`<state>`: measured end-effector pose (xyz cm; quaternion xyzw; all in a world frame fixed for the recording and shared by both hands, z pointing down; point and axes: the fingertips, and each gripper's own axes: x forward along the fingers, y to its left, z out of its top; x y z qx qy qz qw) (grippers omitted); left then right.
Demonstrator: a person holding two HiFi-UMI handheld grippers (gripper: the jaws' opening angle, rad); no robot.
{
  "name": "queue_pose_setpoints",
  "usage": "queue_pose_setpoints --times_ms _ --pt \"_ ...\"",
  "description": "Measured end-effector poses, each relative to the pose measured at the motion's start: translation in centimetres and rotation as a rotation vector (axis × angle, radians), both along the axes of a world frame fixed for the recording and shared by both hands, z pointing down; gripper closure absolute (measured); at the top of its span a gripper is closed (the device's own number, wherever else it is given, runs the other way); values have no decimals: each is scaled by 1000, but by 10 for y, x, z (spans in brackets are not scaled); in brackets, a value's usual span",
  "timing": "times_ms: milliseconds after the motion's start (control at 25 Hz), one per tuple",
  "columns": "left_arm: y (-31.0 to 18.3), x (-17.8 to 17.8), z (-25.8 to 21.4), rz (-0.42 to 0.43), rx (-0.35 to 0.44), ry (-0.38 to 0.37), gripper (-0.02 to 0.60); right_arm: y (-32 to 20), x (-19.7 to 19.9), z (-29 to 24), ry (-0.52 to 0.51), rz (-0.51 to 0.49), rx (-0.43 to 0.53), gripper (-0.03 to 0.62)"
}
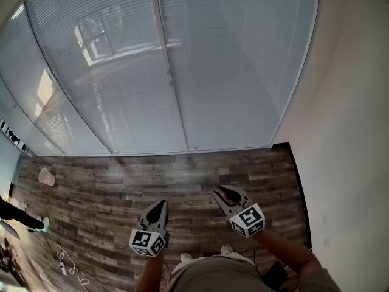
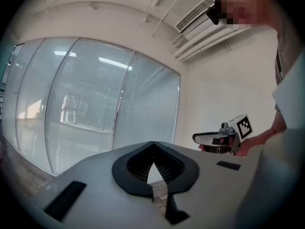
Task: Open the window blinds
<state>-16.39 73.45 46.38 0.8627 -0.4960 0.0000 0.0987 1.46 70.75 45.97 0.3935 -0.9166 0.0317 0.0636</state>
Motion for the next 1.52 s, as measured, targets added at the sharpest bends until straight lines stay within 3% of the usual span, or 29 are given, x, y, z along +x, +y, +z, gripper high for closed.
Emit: queue_pose_setpoints --times_ms 480,600,1160,1520 --pt "-5 5 3 -21 -5 -8 568 -3 5 2 -45 -15 -13 506" --pt "-10 13 4 -32 -2 -15 568 -5 14 2 -62 -31 -33 459" --pt "-18 88 7 -90 12 15 566 1 114 -7 -79 -31 -31 457" --pt "-37 111 27 -80 -64 19 566 -32 154 -10 -104 17 -47 457"
